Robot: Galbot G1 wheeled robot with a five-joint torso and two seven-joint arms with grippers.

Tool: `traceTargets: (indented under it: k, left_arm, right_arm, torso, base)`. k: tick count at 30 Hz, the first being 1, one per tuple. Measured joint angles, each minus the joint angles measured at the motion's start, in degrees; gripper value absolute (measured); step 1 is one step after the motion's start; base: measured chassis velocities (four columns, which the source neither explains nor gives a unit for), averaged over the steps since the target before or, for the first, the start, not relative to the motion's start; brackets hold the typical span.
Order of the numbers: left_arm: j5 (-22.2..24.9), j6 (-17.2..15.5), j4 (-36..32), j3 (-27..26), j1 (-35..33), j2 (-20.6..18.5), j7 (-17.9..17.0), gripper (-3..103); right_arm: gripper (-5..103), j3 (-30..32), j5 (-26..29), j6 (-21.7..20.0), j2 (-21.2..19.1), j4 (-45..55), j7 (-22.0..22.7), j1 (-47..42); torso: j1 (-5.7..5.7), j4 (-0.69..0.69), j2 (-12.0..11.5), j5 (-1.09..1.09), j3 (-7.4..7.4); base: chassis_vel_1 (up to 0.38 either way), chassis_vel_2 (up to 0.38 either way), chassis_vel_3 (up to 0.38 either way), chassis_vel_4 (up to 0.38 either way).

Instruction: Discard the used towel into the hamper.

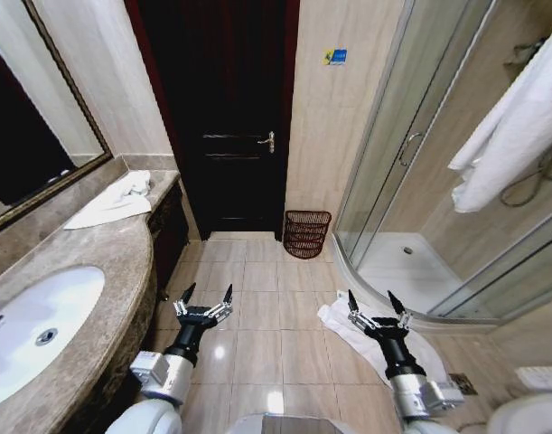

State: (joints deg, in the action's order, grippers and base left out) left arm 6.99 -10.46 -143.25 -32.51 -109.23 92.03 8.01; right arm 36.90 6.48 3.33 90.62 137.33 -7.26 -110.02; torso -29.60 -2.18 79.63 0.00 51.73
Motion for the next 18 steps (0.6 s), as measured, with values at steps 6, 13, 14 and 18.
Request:
traceTargets:
  k: [6, 13, 14, 18]
  left_arm:
    - [0.00, 0.00, 0.00, 0.00, 0.00, 0.00, 0.00, 100]
    - [0.00, 0.00, 0.00, 0.00, 0.00, 0.00, 0.00, 100]
    - [0.00, 0.00, 0.00, 0.00, 0.00, 0.00, 0.00, 100]
    - [0.00, 0.00, 0.00, 0.00, 0.00, 0.00, 0.00, 100]
  right_arm:
    - [100, 0.00, 0.00, 0.00, 0.00, 0.00, 0.00, 0.00]
    - [100, 0.00, 0.00, 0.00, 0.00, 0.00, 0.00, 0.00]
    - [100, 0.00, 0.00, 0.00, 0.00, 0.00, 0.00, 0.00]
    - [100, 0.00, 0.00, 0.00, 0.00, 0.00, 0.00, 0.00]
  torso:
    - [0.00, 0.00, 0.00, 0.00, 0.00]
    - [0.00, 0.00, 0.00, 0.00, 0.00]
    - [0.00, 0.00, 0.00, 0.00, 0.00]
    - [0.00, 0.00, 0.00, 0.00, 0.00]
  base:
    - [0.000, 0.000, 0.000, 0.000]
    - [0.000, 0.000, 0.000, 0.000]
    - [0.000, 0.000, 0.000, 0.000]
    - [0.000, 0.000, 0.000, 0.000]
